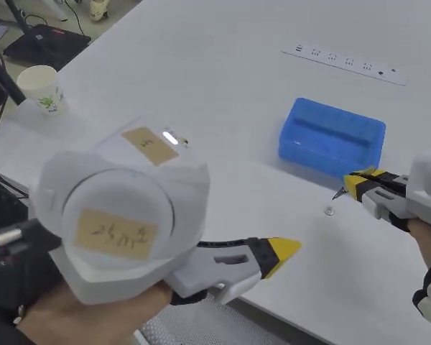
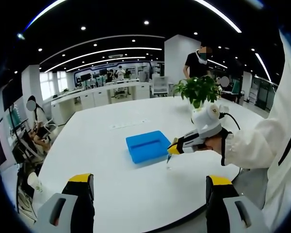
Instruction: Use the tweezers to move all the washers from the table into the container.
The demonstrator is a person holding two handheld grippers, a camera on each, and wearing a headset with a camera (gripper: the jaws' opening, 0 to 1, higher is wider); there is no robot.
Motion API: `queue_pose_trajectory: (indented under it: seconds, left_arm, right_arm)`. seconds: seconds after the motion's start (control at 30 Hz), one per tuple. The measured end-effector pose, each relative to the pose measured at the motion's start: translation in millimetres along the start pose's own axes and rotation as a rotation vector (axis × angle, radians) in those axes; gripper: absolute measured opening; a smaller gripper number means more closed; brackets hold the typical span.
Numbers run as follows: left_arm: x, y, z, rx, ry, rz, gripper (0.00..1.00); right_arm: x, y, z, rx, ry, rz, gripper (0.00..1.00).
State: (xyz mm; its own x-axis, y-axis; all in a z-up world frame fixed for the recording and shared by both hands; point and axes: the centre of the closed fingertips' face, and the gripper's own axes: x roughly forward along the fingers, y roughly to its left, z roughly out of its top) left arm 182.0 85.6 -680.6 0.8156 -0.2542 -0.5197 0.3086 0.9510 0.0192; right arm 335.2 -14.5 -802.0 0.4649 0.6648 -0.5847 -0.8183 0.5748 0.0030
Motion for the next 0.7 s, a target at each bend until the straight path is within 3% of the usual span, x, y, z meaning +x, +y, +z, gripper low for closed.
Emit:
queue_pose_trajectory:
  seconds: [0.27,0.7]
  left_arm:
    - [1.0,0.6,-0.4,-0.004,0.001,-0.002,0.98]
    - [1.6,2.7,-0.7,-0.008,0.003,-0.005,0.98]
  right_arm:
    - [-0.1,5.0,-11.8,0.012,0.027,0.011,0.02]
    - [-2.3,7.2,-12.1,0.008,0.023,0.008,0.02]
